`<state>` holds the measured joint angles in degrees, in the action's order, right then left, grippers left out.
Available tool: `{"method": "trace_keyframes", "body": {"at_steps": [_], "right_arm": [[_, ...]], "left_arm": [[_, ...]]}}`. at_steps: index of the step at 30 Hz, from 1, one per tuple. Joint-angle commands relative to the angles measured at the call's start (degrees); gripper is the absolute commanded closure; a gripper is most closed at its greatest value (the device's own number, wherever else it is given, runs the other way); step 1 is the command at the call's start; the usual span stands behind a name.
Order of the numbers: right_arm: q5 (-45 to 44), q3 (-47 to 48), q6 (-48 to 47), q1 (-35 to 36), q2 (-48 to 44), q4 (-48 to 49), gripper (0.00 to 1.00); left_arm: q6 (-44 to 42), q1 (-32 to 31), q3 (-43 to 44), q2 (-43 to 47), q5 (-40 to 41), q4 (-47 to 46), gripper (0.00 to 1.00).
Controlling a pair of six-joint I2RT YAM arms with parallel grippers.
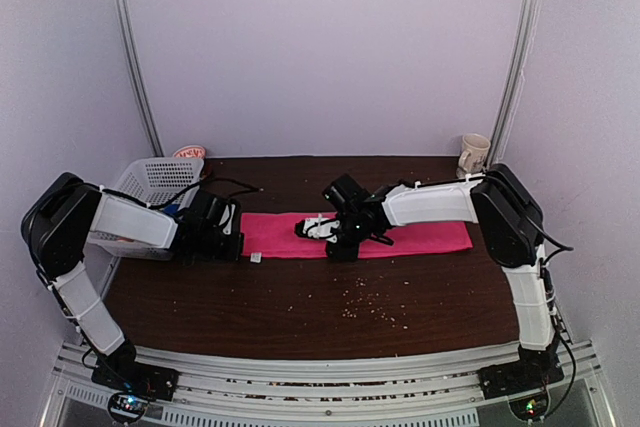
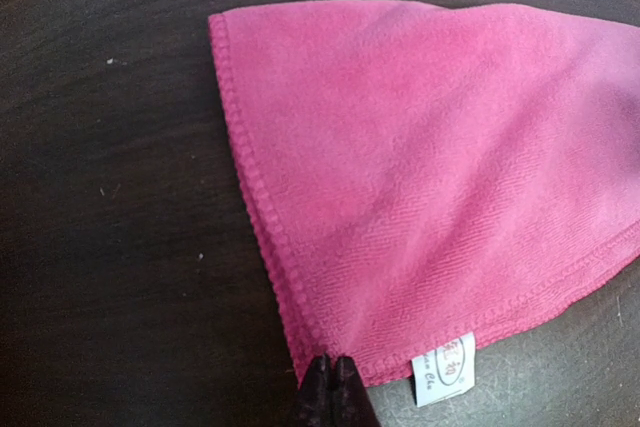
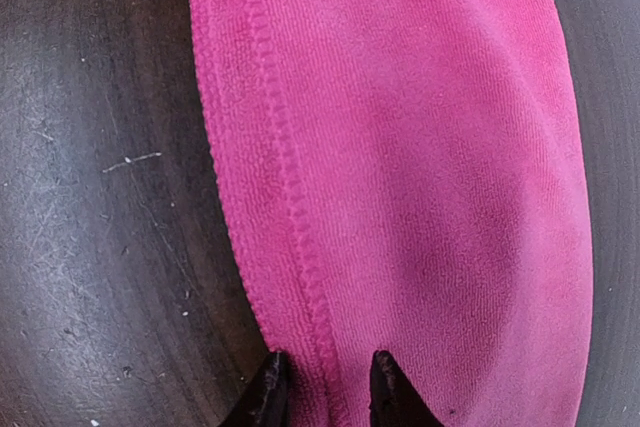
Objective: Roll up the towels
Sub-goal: Smooth out the towel at the center of the board.
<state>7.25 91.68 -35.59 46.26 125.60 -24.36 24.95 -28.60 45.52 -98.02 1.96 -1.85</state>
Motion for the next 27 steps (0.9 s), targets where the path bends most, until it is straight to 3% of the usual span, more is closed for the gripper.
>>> {"method": "trace_keyframes", "body": {"at_steps": [1,6,17,27], "right_arm": [[1.12,1.8,0.09,-0.11,0.17,-1.34,0.71],[5.91,2.43,-0.7,-0.14,-1.74,-3.75,0.69],[0.07,2.54,3.53,-1.4,-0.64,-0.02,0.7],[1.45,2.63,2.31,-2.04,0.54,-1.2,0.72]], "left_arm": [[-0.43,-0.15,-0.43,0.98,0.33,-1.34,1.0],[-0.59,-0.13,-0.52,1.0,0.42,-1.3,1.0],[-0.52,-0.12,-0.77,0.74,0.34,-1.57,1.0],[-0.39,-0.17,-1.05,-0.06,0.11,-2.15,1.0]]}}
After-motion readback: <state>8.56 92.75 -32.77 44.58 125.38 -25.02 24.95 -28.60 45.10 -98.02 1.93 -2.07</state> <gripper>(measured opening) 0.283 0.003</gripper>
